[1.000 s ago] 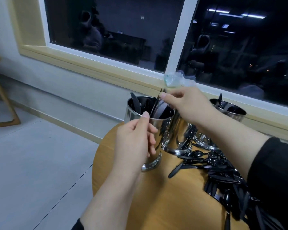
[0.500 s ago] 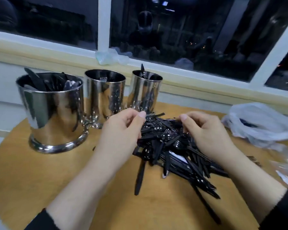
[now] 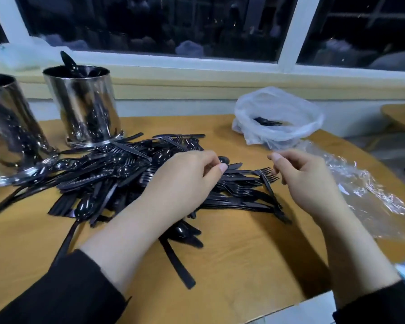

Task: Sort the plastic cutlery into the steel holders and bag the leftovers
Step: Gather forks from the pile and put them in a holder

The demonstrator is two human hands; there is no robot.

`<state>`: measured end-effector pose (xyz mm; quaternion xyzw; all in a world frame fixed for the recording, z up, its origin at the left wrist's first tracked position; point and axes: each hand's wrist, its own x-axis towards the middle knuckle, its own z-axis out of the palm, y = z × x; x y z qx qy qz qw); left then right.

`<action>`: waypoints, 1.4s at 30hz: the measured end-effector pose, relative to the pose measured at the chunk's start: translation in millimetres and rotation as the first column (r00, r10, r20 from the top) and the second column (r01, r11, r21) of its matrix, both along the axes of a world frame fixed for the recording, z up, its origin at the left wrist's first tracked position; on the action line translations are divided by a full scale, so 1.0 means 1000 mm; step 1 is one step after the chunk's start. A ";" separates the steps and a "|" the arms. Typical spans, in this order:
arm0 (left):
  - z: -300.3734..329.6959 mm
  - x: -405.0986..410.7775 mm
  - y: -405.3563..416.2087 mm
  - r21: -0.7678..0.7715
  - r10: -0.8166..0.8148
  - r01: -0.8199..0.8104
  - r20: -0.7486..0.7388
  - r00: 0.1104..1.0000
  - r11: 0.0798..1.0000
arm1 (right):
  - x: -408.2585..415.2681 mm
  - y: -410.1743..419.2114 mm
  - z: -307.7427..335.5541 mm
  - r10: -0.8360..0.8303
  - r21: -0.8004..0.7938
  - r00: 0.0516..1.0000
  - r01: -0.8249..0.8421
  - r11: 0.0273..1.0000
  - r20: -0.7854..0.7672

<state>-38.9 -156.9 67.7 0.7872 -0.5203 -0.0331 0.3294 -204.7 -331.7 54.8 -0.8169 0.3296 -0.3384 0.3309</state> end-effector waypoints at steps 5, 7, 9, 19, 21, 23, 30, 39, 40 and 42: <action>-0.013 0.003 -0.037 0.141 -0.070 0.054 0.115 0.991 0.989 | -0.003 -0.013 -0.009 0.030 -0.053 0.976 -0.042 0.998 -0.216; -0.019 0.006 -0.042 0.153 -0.067 0.045 0.142 0.988 0.987 | 0.000 -0.016 -0.015 0.070 -0.088 0.952 -0.100 0.991 -0.299; -0.024 0.012 -0.041 0.141 -0.053 0.027 0.185 0.981 0.990 | 0.006 -0.016 -0.023 0.100 -0.104 0.920 -0.149 0.983 -0.379; -0.034 0.024 -0.033 -0.001 0.040 -0.040 0.217 0.975 0.999 | 0.024 -0.008 -0.034 0.157 -0.051 0.863 -0.206 0.977 -0.480; -0.034 0.023 -0.034 0.005 0.021 -0.023 0.240 0.970 1.000 | 0.024 -0.008 -0.035 0.158 -0.058 0.869 -0.209 0.976 -0.469; -0.035 0.023 -0.034 0.060 -0.006 -0.009 0.256 0.967 0.998 | 0.025 -0.008 -0.036 0.167 -0.070 0.881 -0.219 0.973 -0.442; -0.040 0.023 -0.037 0.225 -0.094 0.027 0.291 0.952 0.974 | 0.023 -0.005 -0.032 0.217 -0.047 0.920 -0.245 0.968 -0.325; -0.033 0.012 -0.036 0.074 -0.064 0.056 0.121 0.991 0.996 | 0.021 -0.007 -0.017 0.270 -0.050 0.961 -0.274 0.961 -0.066; -0.033 0.011 -0.035 0.059 -0.049 0.044 0.092 0.995 0.997 | 0.021 -0.008 -0.015 0.279 -0.043 0.959 -0.280 0.959 -0.042; -0.033 0.009 -0.034 0.034 -0.024 0.022 0.079 0.997 0.999 | 0.018 -0.013 -0.007 0.281 -0.019 0.959 -0.281 0.960 0.040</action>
